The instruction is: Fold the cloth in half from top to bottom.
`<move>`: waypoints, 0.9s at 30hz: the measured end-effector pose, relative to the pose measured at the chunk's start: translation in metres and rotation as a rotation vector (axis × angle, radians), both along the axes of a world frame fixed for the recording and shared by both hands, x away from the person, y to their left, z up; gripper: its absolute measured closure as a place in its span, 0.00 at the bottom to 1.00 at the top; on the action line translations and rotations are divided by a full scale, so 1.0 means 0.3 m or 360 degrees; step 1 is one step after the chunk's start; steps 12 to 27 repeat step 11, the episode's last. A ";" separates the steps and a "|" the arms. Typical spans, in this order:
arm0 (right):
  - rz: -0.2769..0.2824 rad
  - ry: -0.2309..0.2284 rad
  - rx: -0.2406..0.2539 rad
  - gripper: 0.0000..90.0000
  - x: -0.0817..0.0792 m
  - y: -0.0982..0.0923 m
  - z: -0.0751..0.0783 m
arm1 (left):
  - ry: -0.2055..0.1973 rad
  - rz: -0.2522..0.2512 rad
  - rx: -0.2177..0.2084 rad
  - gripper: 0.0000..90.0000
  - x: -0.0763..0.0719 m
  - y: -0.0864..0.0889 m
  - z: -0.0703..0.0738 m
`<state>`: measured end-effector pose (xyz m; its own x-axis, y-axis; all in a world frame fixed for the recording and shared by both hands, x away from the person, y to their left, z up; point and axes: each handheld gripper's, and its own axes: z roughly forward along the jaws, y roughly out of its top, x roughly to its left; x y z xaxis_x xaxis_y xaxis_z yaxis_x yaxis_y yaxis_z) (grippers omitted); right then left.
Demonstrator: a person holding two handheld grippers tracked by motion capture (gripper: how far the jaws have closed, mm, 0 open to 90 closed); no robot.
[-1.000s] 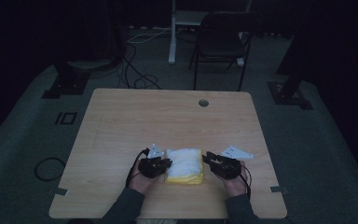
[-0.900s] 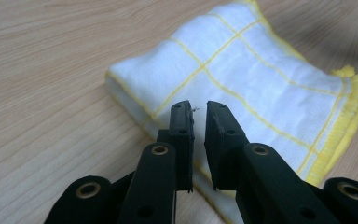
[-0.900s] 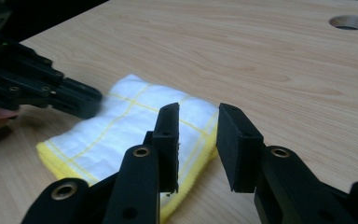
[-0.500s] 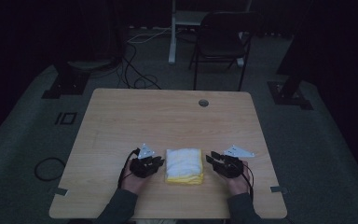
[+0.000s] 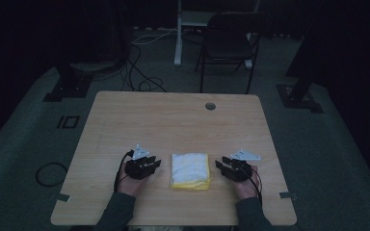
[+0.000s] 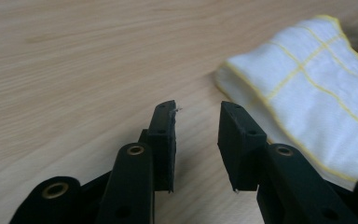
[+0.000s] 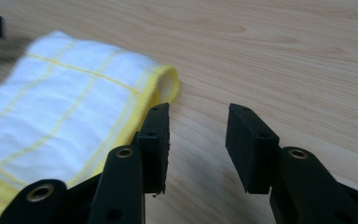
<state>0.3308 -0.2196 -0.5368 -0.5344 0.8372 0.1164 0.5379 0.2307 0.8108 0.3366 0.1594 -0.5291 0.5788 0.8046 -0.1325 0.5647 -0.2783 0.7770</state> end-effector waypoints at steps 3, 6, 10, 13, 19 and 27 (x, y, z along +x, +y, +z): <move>-0.0018 0.0013 0.0000 0.65 0.006 -0.008 -0.004 | 0.0001 0.0031 -0.0011 0.73 0.005 0.017 0.002; -0.0033 0.0022 -0.0008 0.65 0.013 -0.017 -0.008 | 0.0000 0.0049 -0.0016 0.72 0.010 0.033 0.005; -0.0054 0.0032 -0.0027 0.66 0.020 -0.028 -0.012 | 0.0007 0.0072 -0.0050 0.70 0.016 0.049 0.010; -0.0056 0.0030 -0.0036 0.66 0.022 -0.029 -0.013 | 0.0003 0.0073 -0.0051 0.70 0.018 0.053 0.011; -0.0056 0.0030 -0.0036 0.66 0.022 -0.029 -0.013 | 0.0003 0.0073 -0.0051 0.70 0.018 0.053 0.011; -0.0056 0.0030 -0.0036 0.66 0.022 -0.029 -0.013 | 0.0003 0.0073 -0.0051 0.70 0.018 0.053 0.011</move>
